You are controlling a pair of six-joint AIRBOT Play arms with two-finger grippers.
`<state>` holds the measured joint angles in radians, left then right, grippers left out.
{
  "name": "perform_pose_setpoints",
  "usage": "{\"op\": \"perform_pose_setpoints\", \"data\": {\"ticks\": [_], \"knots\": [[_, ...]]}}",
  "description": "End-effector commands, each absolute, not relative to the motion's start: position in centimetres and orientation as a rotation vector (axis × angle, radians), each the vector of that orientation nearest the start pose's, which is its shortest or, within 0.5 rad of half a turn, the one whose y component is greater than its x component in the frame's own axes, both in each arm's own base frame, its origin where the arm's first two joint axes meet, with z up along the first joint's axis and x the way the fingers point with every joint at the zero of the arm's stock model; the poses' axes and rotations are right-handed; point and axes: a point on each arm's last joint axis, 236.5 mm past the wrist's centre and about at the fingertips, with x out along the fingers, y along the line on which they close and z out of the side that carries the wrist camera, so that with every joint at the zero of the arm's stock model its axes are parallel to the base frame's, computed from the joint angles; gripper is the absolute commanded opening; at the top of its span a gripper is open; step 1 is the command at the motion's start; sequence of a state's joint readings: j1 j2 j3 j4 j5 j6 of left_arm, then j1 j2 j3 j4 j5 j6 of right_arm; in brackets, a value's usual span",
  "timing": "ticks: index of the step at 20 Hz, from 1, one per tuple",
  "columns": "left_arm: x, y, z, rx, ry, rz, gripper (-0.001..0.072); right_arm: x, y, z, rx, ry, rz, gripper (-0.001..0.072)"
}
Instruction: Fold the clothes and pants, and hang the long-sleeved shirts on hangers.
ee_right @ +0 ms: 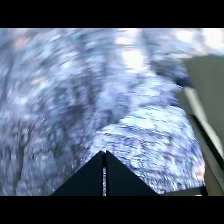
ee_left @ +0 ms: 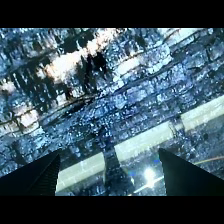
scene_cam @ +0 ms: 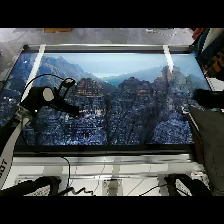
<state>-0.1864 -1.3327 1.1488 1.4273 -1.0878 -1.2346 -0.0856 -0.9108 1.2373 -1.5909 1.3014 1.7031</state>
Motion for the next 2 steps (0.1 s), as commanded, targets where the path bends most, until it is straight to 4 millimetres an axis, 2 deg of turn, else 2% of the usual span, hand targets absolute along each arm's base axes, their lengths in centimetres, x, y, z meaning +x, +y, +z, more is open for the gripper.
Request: {"op": "perform_pose_setpoints", "data": {"ticks": [1, 2], "knots": [[38.29, -10.29, -0.99, 0.269, 1.228, -0.441, 0.0699, 33.67, 0.59, 14.46, -0.019, 0.980, -0.051, 0.0020], [38.29, -10.29, -0.99, 0.269, 1.228, -0.441, 0.0699, 33.54, 0.68, 14.23, -0.016, 0.988, -0.048, 0.0020]]}}
